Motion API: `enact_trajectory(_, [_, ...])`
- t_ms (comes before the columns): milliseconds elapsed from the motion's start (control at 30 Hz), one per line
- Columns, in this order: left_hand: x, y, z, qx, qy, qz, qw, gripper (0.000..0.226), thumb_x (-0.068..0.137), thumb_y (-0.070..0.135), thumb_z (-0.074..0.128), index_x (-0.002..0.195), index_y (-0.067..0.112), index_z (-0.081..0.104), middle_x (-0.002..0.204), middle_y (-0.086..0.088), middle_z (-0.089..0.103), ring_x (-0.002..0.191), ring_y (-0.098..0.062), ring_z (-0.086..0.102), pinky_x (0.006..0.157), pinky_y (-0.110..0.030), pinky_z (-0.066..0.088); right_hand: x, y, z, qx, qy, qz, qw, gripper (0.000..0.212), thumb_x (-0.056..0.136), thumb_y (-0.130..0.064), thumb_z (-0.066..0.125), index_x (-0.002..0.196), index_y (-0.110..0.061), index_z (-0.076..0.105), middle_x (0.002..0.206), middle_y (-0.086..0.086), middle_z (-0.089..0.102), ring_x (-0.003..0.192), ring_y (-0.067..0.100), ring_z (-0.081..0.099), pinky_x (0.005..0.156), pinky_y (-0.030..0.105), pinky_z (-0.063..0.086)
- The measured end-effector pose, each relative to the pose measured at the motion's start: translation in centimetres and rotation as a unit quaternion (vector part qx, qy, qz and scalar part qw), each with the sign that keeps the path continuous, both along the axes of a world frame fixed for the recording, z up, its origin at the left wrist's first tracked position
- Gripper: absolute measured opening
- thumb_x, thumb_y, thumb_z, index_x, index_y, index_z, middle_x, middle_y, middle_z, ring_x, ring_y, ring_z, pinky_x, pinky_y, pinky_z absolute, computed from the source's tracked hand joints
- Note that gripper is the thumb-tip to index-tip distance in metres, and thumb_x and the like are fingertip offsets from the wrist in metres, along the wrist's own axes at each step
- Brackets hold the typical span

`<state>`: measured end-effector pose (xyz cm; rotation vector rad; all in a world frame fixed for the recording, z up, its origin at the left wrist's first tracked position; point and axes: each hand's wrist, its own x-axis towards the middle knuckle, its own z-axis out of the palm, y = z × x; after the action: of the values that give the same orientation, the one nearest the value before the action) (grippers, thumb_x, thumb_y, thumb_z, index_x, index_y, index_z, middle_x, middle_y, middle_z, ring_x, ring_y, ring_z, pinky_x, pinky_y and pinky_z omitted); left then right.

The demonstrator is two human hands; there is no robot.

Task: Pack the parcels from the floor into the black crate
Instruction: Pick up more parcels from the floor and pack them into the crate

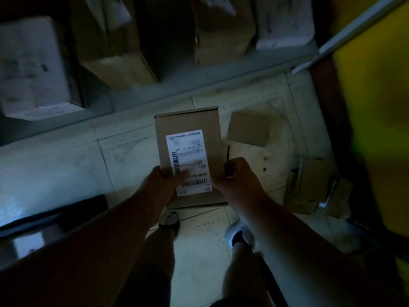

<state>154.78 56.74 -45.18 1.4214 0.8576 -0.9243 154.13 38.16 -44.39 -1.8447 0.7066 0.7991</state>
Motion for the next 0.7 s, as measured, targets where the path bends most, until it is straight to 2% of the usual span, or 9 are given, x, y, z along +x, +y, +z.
enact_trajectory(67, [-0.2, 2.2, 4.0, -0.009, -0.04, 0.011, 0.999, 0.024, 0.084, 0.026, 0.07, 0.108, 0.022, 0.068, 0.101, 0.0, 0.077, 0.093, -0.019, 0.074, 0.091, -0.05, 0.056, 0.5, 1.9, 4.0, 0.012, -0.024, 0.014, 1.0, 0.043, 0.081, -0.031, 0.079, 0.107, -0.026, 0.046, 0.101, -0.003, 0.07, 0.09, 0.013, 0.07, 0.064, 0.022, 0.059])
enact_trajectory(167, [-0.8, 5.1, 7.7, -0.018, -0.083, 0.014, 0.996, 0.024, 0.088, 0.028, 0.068, 0.111, 0.025, 0.067, 0.104, 0.0, 0.077, 0.097, -0.02, 0.073, 0.091, -0.053, 0.055, 0.6, 4.6, 7.8, 0.02, -0.052, 0.045, 0.997, 0.051, 0.084, -0.03, 0.077, 0.122, -0.026, 0.044, 0.099, -0.009, 0.067, 0.086, 0.008, 0.068, 0.051, 0.013, 0.052])
enact_trajectory(233, [-2.0, 6.9, 9.2, -0.013, -0.114, 0.005, 0.993, 0.021, 0.091, 0.027, 0.066, 0.112, 0.026, 0.066, 0.105, 0.0, 0.076, 0.099, -0.021, 0.073, 0.091, -0.053, 0.056, -0.5, 6.4, 9.4, 0.0, -0.069, 0.062, 0.996, 0.044, 0.087, -0.034, 0.073, 0.121, -0.028, 0.046, 0.095, -0.012, 0.065, 0.08, 0.003, 0.065, 0.046, 0.012, 0.049])
enact_trajectory(333, [-5.2, 9.7, 10.6, 0.021, -0.149, -0.021, 0.988, 0.027, 0.089, 0.029, 0.07, 0.115, 0.026, 0.063, 0.106, 0.001, 0.076, 0.098, -0.021, 0.073, 0.088, -0.051, 0.057, -3.3, 9.2, 10.4, -0.026, -0.09, 0.055, 0.994, 0.034, 0.089, -0.036, 0.07, 0.113, -0.023, 0.05, 0.099, -0.007, 0.065, 0.083, 0.006, 0.063, 0.062, 0.027, 0.054])
enact_trajectory(400, [-8.1, 11.2, 10.6, 0.035, -0.148, 0.007, 0.988, 0.036, 0.087, 0.03, 0.073, 0.12, 0.023, 0.061, 0.109, -0.002, 0.075, 0.099, -0.024, 0.072, 0.086, -0.051, 0.058, -5.3, 10.8, 10.5, -0.036, -0.113, 0.064, 0.991, 0.032, 0.088, -0.036, 0.071, 0.109, -0.021, 0.051, 0.094, -0.007, 0.064, 0.081, 0.008, 0.063, 0.064, 0.03, 0.054])
enact_trajectory(500, [-15.3, 12.9, 10.0, 0.043, -0.121, 0.05, 0.99, 0.038, 0.085, 0.03, 0.075, 0.119, 0.023, 0.06, 0.106, -0.003, 0.075, 0.094, -0.023, 0.074, 0.082, -0.051, 0.059, -10.3, 13.3, 9.8, -0.019, -0.109, 0.057, 0.992, 0.031, 0.089, -0.039, 0.069, 0.112, -0.024, 0.054, 0.096, -0.01, 0.067, 0.084, 0.01, 0.066, 0.072, 0.035, 0.057])
enact_trajectory(600, [-23.0, 13.6, 9.9, 0.058, -0.084, 0.037, 0.994, 0.034, 0.083, 0.036, 0.075, 0.112, 0.027, 0.061, 0.1, -0.001, 0.077, 0.088, -0.021, 0.075, 0.078, -0.049, 0.061, -16.4, 14.7, 8.5, -0.067, -0.086, 0.056, 0.992, 0.034, 0.091, -0.052, 0.061, 0.116, -0.03, 0.056, 0.095, -0.013, 0.064, 0.084, 0.01, 0.064, 0.067, 0.03, 0.049])
enact_trajectory(700, [-28.7, 14.7, 10.1, 0.078, -0.056, 0.03, 0.995, 0.041, 0.08, 0.041, 0.076, 0.115, 0.025, 0.06, 0.103, -0.001, 0.075, 0.091, -0.022, 0.074, 0.081, -0.049, 0.06, -21.8, 16.5, 8.1, -0.11, -0.084, 0.069, 0.988, 0.029, 0.091, -0.053, 0.059, 0.107, -0.029, 0.058, 0.094, -0.009, 0.064, 0.085, 0.016, 0.064, 0.063, 0.028, 0.044])
